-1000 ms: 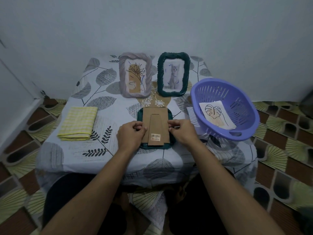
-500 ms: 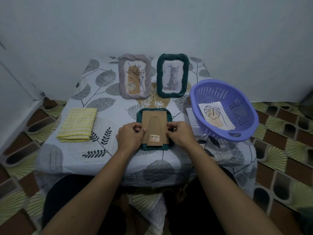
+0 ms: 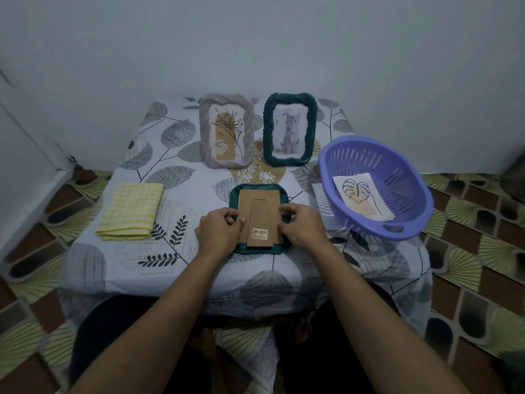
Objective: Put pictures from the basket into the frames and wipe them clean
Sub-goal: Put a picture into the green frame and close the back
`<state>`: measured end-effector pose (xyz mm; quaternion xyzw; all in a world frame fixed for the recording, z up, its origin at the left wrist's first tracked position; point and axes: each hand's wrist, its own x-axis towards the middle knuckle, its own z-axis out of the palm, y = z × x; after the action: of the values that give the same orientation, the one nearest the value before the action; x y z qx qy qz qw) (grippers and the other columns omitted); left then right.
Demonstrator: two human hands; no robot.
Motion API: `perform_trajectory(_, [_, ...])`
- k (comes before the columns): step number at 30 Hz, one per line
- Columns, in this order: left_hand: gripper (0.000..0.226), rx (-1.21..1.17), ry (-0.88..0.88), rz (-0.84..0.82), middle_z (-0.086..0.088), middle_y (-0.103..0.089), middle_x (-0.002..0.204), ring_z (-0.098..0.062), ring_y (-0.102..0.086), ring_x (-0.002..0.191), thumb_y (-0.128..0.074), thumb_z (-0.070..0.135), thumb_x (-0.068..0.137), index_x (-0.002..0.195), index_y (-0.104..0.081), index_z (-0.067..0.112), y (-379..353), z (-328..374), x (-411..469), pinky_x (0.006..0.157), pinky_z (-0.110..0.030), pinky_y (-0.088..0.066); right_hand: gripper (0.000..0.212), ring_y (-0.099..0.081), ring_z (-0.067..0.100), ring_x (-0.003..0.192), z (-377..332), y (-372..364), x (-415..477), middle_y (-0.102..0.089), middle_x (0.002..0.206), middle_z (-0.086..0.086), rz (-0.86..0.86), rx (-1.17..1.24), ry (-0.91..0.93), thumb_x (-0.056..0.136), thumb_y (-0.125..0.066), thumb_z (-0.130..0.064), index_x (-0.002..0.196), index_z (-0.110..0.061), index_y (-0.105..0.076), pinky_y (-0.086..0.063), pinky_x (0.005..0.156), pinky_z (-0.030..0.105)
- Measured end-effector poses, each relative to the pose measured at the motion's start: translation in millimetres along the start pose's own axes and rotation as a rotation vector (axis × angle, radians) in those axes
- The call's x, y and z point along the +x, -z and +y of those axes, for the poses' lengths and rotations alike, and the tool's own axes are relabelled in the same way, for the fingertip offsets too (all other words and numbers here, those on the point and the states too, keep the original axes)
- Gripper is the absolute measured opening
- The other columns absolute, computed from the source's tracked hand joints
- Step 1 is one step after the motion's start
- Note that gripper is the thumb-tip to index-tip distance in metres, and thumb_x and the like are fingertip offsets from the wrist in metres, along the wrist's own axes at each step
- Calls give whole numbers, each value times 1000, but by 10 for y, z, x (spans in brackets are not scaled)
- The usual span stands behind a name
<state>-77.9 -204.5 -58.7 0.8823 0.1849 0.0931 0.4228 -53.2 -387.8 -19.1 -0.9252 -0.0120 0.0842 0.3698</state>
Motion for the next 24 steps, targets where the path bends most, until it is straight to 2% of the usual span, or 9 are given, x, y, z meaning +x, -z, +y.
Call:
perform_trajectory(4, [24, 21, -14, 25, 15, -62, 73, -23, -65, 90, -72, 34, 88, 109, -75, 23, -16, -2, -18, 90, -46, -52, 48, -58, 14, 118, -11, 8, -10, -65, 131, -1, -1, -1, -3, 88, -68, -8, 135, -16, -61, -34, 87, 13])
perform_trajectory(9, [28, 66, -14, 32, 2, -72, 89, -26, -63, 99, -64, 32, 91, 116, -73, 23, -19, 5, -12, 95, -46, -49, 48, -59, 14, 118, -13, 11, -23, -65, 132, -1, 0, 16, -3, 87, -70, -8, 134, -15, -62, -35, 88, 13])
perform_trajectory(16, [22, 101, 17, 13, 1, -72, 109, -26, -58, 114, -66, 37, 90, 110, -73, 31, 27, 21, 29, 101, -47, -44, 47, -57, 16, 120, -21, 9, -20, -64, 132, 0, 2, 40, -19, 87, -67, -11, 134, -15, -60, -36, 88, 17])
perform_trajectory(20, [25, 176, 50, 0, -4, -59, 126, -32, -44, 124, -55, 40, 95, 116, -70, 39, 82, 69, 119, 103, -49, -33, 45, -53, 21, 126, -51, 21, 22, -60, 137, 2, 23, 111, 1, 91, -57, -9, 136, -14, -56, -35, 90, 20])
perform_trajectory(24, [31, 252, 50, -53, -8, -47, 136, -33, -34, 129, -47, 45, 100, 125, -64, 42, 96, 168, 260, 106, -51, -25, 52, -49, 22, 133, -95, 18, 117, -53, 145, 3, -8, 145, -14, 93, -53, -10, 145, -14, -46, -36, 99, 24])
